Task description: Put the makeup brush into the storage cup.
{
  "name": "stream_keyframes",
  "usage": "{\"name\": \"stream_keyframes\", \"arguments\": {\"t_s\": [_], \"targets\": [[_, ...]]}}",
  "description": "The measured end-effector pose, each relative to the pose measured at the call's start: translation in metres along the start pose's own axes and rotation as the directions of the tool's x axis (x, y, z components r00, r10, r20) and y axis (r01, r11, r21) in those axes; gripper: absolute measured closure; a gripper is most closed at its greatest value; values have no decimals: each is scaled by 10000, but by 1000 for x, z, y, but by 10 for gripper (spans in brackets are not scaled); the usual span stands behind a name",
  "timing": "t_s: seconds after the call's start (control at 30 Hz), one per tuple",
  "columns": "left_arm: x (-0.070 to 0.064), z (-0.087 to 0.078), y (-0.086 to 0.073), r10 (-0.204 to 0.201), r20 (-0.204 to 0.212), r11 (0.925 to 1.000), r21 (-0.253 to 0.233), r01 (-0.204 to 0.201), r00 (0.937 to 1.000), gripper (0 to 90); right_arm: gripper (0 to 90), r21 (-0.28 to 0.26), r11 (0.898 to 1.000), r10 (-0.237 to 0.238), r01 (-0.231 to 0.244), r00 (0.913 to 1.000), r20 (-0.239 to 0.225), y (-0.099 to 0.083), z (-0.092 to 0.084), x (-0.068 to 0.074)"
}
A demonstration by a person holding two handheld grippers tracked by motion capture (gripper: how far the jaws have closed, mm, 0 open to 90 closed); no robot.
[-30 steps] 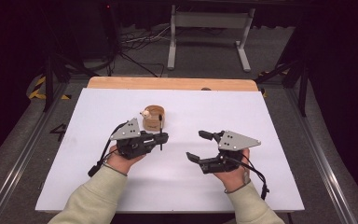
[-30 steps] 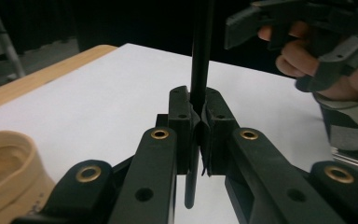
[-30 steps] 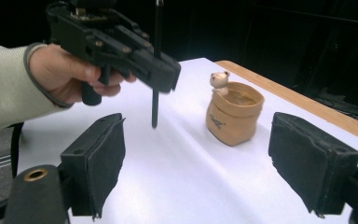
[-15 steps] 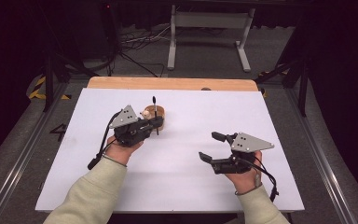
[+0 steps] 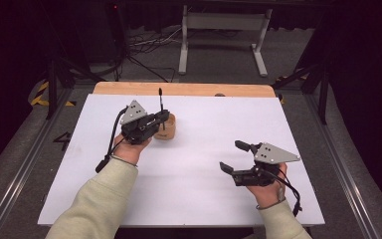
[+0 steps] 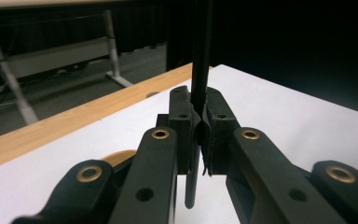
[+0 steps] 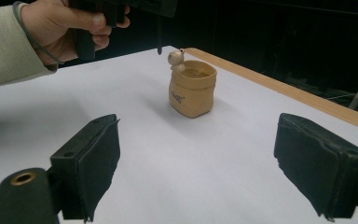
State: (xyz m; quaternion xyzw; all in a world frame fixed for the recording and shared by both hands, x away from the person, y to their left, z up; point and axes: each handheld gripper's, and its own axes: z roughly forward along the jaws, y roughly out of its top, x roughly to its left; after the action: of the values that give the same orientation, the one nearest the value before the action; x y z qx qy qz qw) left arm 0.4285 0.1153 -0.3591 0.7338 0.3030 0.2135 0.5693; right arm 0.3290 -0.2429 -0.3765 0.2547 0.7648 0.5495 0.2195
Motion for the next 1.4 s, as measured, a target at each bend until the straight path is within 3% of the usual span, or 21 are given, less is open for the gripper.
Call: {"name": "stream_keyframes", "arguments": {"t_s": [0.13,0.43,0.6,0.87,1.4], "targets": [[2,5,0,-95,-421,9999,100,100,9991,842,121,-164,9999,-11,12,10000,63,-1,-3,-3],[10,9,0,-488,-888,9988,-71,484,9949,842,85,-226,9997,91,-87,9998,183,-4,-3,-5],[13,13,-2,-693,-1430,9976,-116,683,9873,841,83,-268,9996,131,-126,9998,173,-5,-3,-6],[18,21,-7,-854,-1858,9963,-191,833,9789,824,84,-187,9998,105,-104,9999,56,-6,2,-4],[22,34,-14,-793,-2047,9968,-210,766,9756,841,85,-203,9997,140,-141,9999,-25,-7,4,-2]]}}
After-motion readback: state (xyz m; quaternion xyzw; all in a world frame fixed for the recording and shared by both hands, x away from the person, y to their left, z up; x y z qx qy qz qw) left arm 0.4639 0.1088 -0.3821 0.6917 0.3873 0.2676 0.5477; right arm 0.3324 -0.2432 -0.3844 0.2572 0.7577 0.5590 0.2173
